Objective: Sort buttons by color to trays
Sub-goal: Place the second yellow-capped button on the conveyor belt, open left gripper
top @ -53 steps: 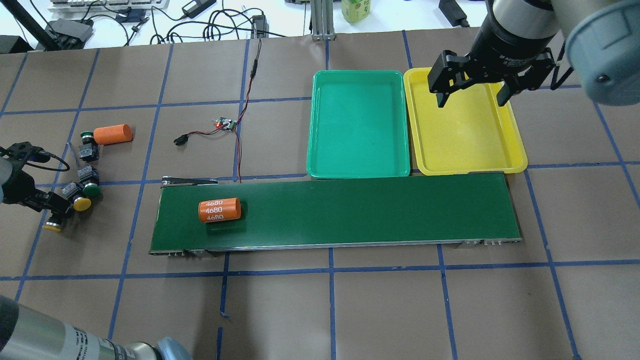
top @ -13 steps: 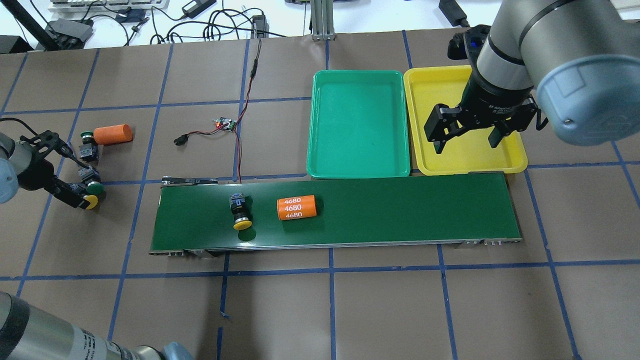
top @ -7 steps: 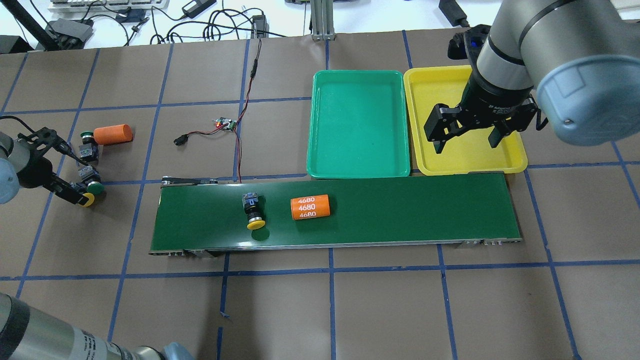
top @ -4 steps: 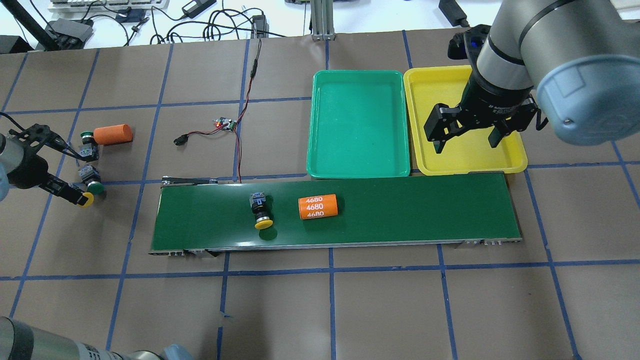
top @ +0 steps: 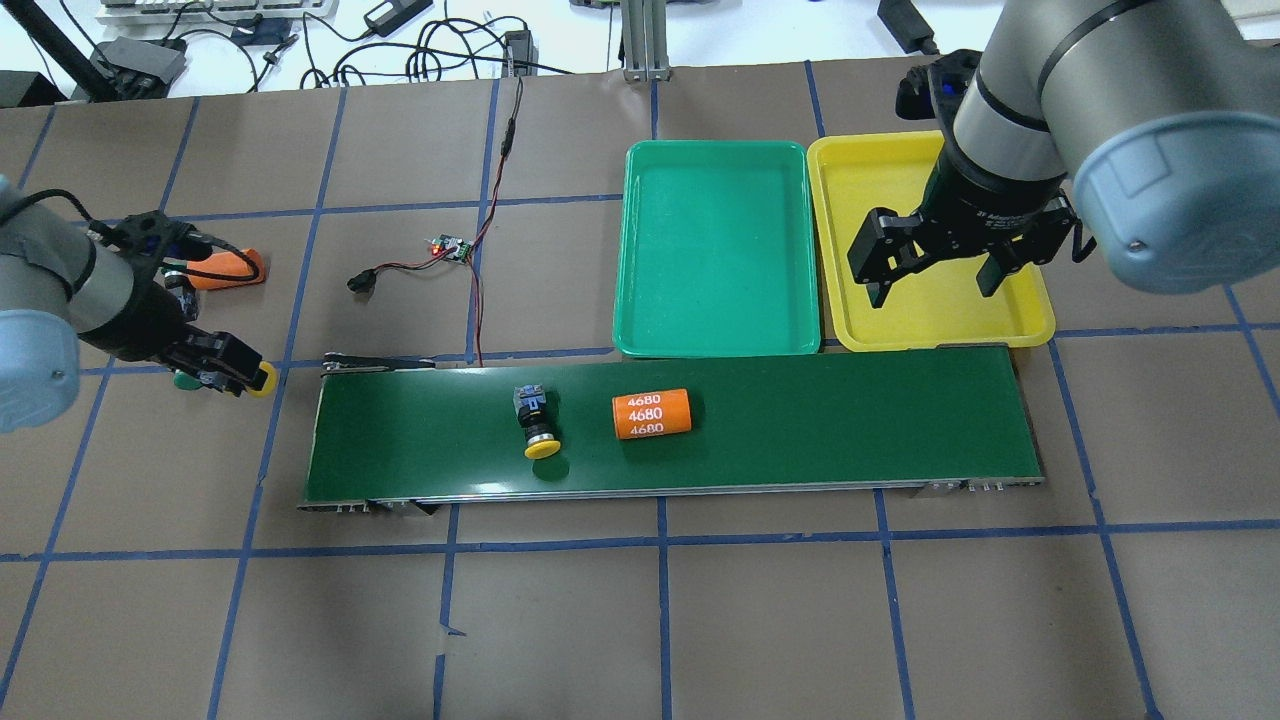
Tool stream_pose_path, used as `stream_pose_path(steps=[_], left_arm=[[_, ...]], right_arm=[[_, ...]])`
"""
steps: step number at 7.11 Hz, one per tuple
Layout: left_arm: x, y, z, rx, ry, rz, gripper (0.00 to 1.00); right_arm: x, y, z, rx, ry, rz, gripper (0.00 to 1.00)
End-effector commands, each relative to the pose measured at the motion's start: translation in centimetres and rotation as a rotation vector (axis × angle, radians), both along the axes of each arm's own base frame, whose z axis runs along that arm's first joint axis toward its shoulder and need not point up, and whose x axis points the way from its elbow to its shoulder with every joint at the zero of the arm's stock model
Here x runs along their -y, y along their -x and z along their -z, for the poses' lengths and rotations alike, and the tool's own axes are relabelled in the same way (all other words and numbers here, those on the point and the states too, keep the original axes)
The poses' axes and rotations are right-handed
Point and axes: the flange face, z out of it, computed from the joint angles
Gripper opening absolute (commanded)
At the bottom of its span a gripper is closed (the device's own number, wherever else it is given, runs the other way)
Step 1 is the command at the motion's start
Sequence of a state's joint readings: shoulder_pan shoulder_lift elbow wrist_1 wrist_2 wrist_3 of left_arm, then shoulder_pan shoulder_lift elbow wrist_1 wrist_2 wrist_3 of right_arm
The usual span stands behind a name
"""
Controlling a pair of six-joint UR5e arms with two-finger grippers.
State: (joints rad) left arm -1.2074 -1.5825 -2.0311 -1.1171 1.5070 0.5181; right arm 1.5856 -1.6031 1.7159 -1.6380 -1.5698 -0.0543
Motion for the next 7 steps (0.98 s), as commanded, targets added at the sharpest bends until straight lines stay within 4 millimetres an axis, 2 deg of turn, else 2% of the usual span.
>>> stream_pose_path(steps=[1,2,3,4,5,6,7], left_arm=[[-1.6,8.6,1.5,0.001,-0.054,-0.167,0.12],[-1.6,9.7,2.6,0.005,-0.087,-0.232,0.13],[-1.8,10.8,2.9,0.002,-0.101,-0.324,0.14],[-2.0,11.9,3.2,0.009,-0.11,-0.328,0.35],[-2.0,12.4,3.7,0.015,-0.121,-0.305,0.83],[-1.9,12.4,3.7,0.014,-0.118,-0.302,1.0],[-1.6,12.2,3.7,0.017,-0.118,-0.303,1.0]], right_arm=[[0.0,0.0,0.0,0.0,-0.002,0.0,1.0],[0.0,0.1,0.0,-0.001,-0.005,-0.001,1.0],[-0.1,0.0,-0.1,0.001,0.0,-0.001,1.0],[-0.1,0.0,-0.1,-0.001,-0.003,0.0,1.0],[-0.1,0.0,-0.1,0.0,0.0,0.0,1.0],[-0.1,0.0,-0.1,0.0,-0.003,0.0,1.0],[-0.1,0.0,-0.1,0.0,-0.003,0.0,1.0]])
